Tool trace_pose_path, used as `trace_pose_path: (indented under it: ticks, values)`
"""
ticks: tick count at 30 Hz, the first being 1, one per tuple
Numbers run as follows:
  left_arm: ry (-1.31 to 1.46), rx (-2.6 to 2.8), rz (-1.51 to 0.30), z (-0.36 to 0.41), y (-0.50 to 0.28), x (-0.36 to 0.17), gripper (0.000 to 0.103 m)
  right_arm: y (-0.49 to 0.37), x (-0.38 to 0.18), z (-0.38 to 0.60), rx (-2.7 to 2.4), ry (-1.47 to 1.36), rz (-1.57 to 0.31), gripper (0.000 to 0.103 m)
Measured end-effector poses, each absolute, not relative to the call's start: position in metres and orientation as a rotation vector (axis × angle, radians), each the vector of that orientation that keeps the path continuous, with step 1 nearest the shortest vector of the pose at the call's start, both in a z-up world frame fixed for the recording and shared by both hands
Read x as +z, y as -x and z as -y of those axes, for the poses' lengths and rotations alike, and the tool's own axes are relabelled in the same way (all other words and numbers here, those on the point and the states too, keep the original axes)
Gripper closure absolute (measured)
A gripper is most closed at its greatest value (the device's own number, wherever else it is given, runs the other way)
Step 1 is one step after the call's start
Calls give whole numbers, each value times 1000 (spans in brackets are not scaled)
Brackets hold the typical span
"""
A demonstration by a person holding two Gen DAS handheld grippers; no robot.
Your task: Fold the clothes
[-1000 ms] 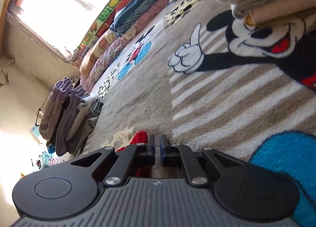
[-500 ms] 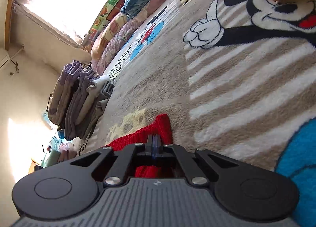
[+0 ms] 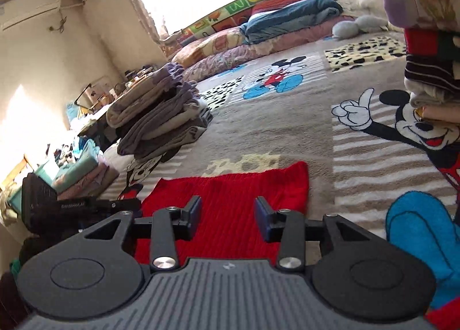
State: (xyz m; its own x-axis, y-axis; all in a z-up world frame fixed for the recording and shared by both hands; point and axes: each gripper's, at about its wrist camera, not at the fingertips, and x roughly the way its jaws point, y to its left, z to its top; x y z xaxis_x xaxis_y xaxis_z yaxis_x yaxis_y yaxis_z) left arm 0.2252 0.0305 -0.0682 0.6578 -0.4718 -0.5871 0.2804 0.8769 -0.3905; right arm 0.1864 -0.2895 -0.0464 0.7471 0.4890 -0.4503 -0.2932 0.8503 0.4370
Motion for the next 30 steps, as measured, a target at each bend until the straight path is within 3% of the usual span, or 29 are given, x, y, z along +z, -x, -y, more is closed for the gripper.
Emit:
trace_pose_path:
  ticks: [11,14,17,23,30]
  values:
    - [2,-313,-665,9,-73,-67,50,-35,-67,223,466,-85,-497,64]
    - [-143,-275,-645,25,-41,-101,51,-14,-68,208,480,47,-468,65]
    - [-323,-250,-515,43,-22,-116,50,2,-103,187,475,191,-558,64]
    - [-258,-246,-513,33,-7,-114,49,30,-98,177,433,318,-442,63]
    - [-160,-248,-544,26,4,-103,45,28,-97,190,423,180,-558,58]
